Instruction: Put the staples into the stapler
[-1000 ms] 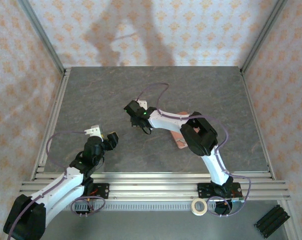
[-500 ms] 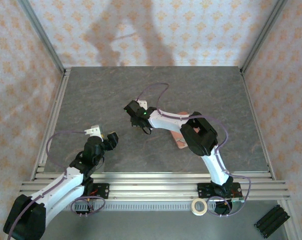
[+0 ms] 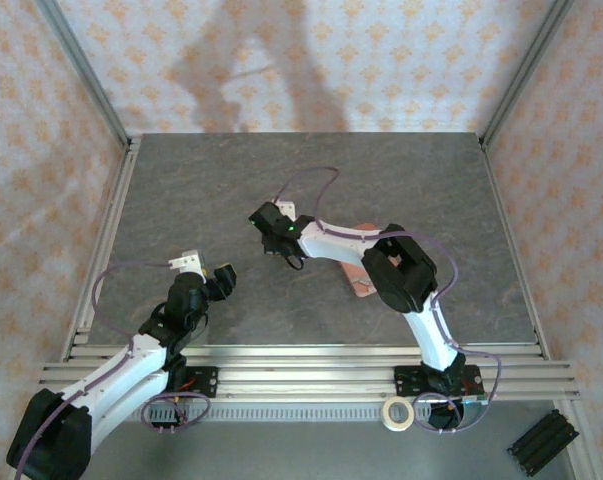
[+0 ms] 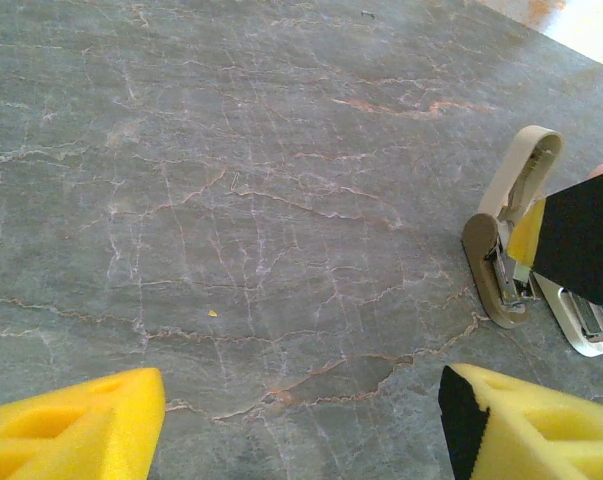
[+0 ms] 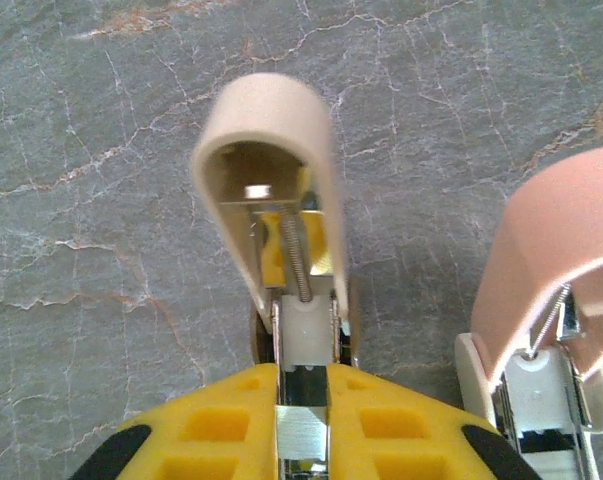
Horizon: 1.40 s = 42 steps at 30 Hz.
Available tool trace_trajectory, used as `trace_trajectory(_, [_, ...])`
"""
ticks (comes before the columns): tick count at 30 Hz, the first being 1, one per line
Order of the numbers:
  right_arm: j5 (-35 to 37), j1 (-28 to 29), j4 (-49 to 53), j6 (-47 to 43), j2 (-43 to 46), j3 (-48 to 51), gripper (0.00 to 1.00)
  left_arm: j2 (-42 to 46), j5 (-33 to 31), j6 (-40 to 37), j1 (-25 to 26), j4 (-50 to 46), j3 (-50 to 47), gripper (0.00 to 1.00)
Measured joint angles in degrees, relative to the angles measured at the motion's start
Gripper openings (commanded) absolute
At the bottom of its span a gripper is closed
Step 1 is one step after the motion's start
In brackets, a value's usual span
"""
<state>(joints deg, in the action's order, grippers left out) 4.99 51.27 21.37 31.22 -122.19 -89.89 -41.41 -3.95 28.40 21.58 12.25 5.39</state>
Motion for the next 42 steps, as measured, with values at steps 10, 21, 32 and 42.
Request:
trace_trajectory(10, [0.44, -0.07, -0.81, -0.63, 1.51, 0.7, 0.16, 0.0, 0.0, 0.0, 0.0, 0.0, 0.0, 0.74])
trace_trajectory(21, [0.42, -0.07, -0.81, -0.85, 1.51, 0.7, 0.16, 0.0, 0.0, 0.0, 0.0, 0.0, 0.0, 0.74])
trace_trajectory(32, [0.42, -0.07, -0.79, -1.05, 1.49, 0.7, 0.16, 0.0, 0.0, 0.0, 0.0, 0.0, 0.0, 0.74])
trace_trajectory(42, [0.39, -0.07, -0.48, -1.25, 0.68, 0.7, 0.16, 0.0, 0.0, 0.0, 0.0, 0.0, 0.0, 0.74])
